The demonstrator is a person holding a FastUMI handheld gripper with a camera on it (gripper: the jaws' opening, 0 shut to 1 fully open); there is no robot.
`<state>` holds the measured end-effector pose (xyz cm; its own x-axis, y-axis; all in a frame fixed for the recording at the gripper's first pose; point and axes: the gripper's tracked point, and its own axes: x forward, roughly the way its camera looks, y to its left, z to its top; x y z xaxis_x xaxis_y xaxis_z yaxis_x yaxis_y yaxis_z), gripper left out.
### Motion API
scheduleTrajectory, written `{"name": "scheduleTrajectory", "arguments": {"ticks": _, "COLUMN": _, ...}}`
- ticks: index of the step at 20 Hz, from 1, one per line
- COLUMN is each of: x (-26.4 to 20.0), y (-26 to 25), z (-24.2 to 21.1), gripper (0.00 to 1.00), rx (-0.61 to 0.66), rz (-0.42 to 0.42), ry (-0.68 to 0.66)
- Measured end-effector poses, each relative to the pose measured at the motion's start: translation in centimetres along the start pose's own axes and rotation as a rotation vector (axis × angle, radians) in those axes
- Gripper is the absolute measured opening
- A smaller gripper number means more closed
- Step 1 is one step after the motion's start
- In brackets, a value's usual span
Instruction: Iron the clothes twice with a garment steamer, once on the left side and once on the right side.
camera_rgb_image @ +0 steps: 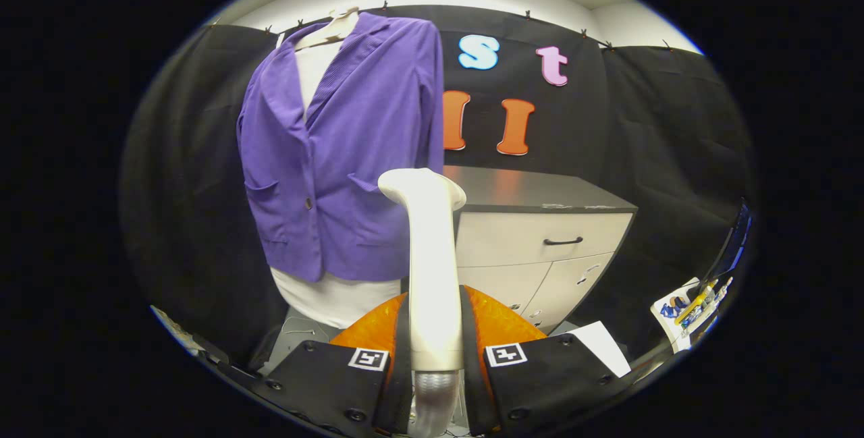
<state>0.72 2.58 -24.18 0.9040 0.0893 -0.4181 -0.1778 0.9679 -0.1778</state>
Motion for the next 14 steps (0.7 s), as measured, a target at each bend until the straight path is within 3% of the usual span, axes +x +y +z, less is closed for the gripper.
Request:
{"name": "scheduleTrajectory", "arguments": {"ticks": 5, "x": -1.4, "y": -5.9, "z": 4.8, "gripper": 0.39, "rx": 0.046, "rz": -0.054, "ry": -0.088}}
{"name": "scheduleTrajectory", "arguments": {"ticks": 14, "x": -3.9, "y": -12.0, "z": 11.6, "gripper": 0.39, "rx": 0.105, "rz": -0.115, "ry": -0.232}}
